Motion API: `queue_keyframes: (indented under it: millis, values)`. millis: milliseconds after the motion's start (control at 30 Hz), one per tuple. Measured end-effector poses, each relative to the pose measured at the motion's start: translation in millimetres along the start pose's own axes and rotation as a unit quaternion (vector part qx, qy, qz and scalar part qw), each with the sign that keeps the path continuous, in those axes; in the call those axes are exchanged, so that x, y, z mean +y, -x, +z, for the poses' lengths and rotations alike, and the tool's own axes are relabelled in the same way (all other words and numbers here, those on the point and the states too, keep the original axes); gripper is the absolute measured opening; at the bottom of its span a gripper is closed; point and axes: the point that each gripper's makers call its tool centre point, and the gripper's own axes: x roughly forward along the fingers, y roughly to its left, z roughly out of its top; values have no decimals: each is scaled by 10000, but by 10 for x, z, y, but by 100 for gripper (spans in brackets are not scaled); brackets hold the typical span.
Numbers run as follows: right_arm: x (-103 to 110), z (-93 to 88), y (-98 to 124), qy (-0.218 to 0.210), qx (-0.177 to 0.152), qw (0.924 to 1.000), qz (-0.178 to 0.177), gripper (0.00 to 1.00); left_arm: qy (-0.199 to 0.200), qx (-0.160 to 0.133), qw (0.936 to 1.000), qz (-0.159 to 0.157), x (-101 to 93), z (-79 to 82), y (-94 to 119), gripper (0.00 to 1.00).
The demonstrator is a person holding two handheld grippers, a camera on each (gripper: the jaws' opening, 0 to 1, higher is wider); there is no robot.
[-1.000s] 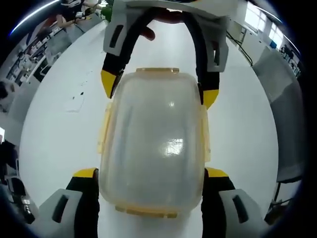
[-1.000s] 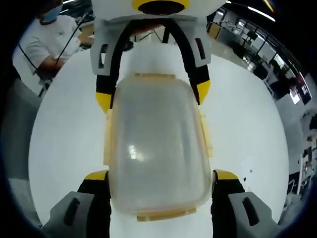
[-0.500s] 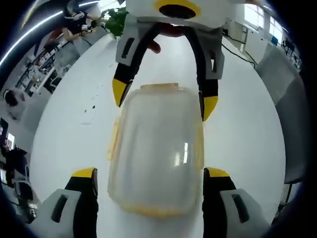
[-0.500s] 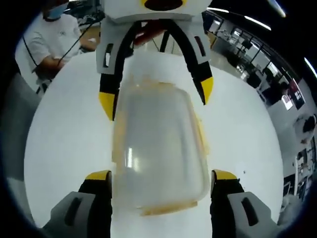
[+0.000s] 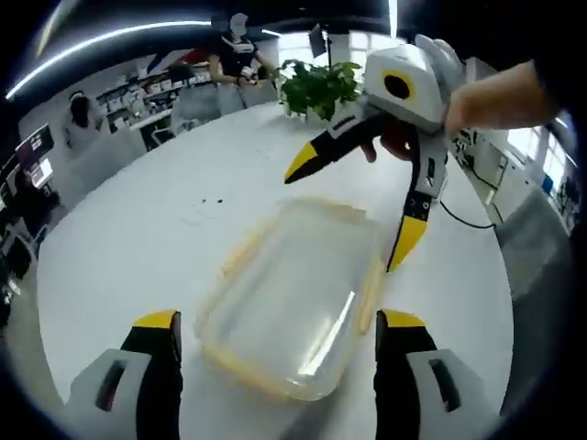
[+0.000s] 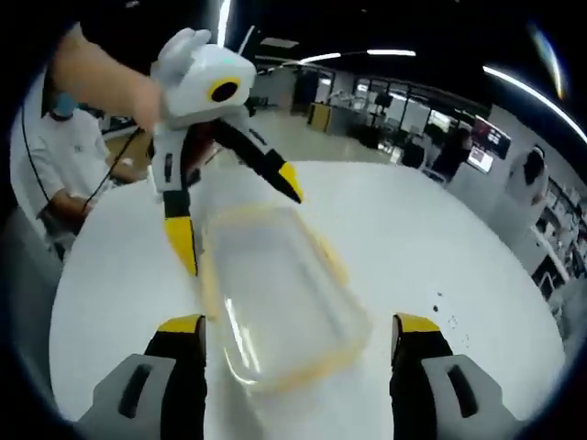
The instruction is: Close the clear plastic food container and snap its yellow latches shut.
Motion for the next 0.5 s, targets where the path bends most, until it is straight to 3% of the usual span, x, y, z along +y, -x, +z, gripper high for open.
queue_keyframes:
  millis: [200, 333, 367, 433, 500]
  values:
    - [7, 24, 68, -904, -559, 9937, -365, 83, 487, -425, 9973, 356, -46, -46, 72, 85]
    - [36, -27, 109, -1226, -760, 9873, -672, 83, 1239, -831, 9873, 553, -78, -55, 114, 84]
    - [28, -47, 114, -1327, -811, 9847, -787, 83, 1271, -889, 9848, 779, -38, -76, 128, 84]
    - [73, -110, 101, -1642, -871, 9787, -870, 83, 1348, -953, 9826, 849, -67, -91, 115, 83]
    - [78, -134, 93, -1640, -882, 9781, -927, 83, 1239, -960, 9834, 914, -88, -89, 110, 83]
